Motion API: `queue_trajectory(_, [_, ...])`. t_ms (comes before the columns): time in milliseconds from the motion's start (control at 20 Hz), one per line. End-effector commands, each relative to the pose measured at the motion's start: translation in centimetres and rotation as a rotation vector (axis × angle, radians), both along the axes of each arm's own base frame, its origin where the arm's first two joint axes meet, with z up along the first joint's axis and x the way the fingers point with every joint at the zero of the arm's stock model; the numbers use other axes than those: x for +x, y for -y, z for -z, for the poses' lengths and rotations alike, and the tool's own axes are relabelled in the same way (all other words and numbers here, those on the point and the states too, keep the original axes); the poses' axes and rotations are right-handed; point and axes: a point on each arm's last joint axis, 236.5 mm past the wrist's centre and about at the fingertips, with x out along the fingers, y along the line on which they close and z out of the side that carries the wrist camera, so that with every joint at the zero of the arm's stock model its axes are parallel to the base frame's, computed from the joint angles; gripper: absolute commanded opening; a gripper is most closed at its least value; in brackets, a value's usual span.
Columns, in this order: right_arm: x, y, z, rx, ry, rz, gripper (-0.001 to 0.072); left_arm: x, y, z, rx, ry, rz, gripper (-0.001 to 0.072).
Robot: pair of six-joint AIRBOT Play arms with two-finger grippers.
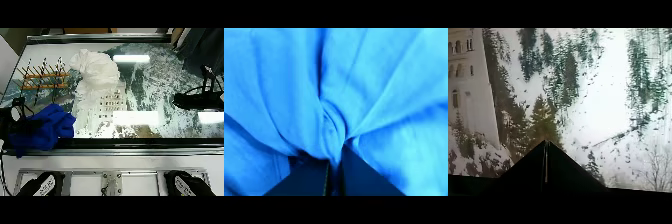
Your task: Fold the clothes and pants, and hang the long-sleeved shirts on hangers.
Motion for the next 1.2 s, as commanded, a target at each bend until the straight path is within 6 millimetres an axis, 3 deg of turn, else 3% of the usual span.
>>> queue_trajectory(0, [0.0,0.0,0.0,0.001,-0.001,0.001,0.001,0.6,9.9,-6.5,-0.129,0.143,0.203,0.0009])
queue_trajectory(100, [0.0,0.0,0.0,0.001,-0.001,0.001,0.001,0.5,17.0,-11.6,-0.257,0.287,0.333,0.0009])
queue_trajectory(300, [0.0,0.0,0.0,0.001,-0.001,0.001,0.001,-0.8,27.8,-21.2,-0.478,0.569,0.519,0.0009])
queue_trajectory(400, [0.0,0.0,0.0,0.001,-0.001,0.001,0.0009,-1.4,32.8,-24.9,-0.572,0.661,0.646,0.0009])
queue_trajectory(450, [0.0,0.0,0.0,0.001,0.0,0.001,0.0009,-1.0,35.6,-26.0,-0.602,0.673,0.696,0.0009])
queue_trajectory(500, [0.0,0.0,0.0,0.001,-0.001,0.001,0.001,-0.2,37.1,-26.3,-0.604,0.67,0.716,0.0009])
queue_trajectory(650, [0.0,-0.3,-0.1,0.015,0.002,0.0,0.001,3.4,40.3,-25.1,-0.585,0.636,0.712,0.0009])
queue_trajectory(750, [0.1,-0.8,-0.4,0.042,0.006,-0.002,0.0009,6.0,41.5,-23.0,-0.559,0.594,0.69,0.001])
queue_trajectory(800, [0.1,-0.9,-0.4,0.044,0.008,-0.002,0.0009,7.2,41.9,-21.6,-0.543,0.568,0.677,0.0055])
queue_trajectory(900, [0.3,-0.7,-0.5,0.042,0.017,0.004,0.001,9.6,41.5,-18.7,-0.51,0.52,0.635,0.072])
queue_trajectory(1000, [0.3,-0.7,-0.5,0.04,0.017,0.004,0.0011,11.4,39.4,-16.2,-0.47,0.465,0.575,0.0718])
queue_trajectory(1150, [0.3,-0.7,-0.4,0.04,0.014,0.003,0.0018,12.7,33.8,-11.1,-0.401,0.361,0.45,0.0717])
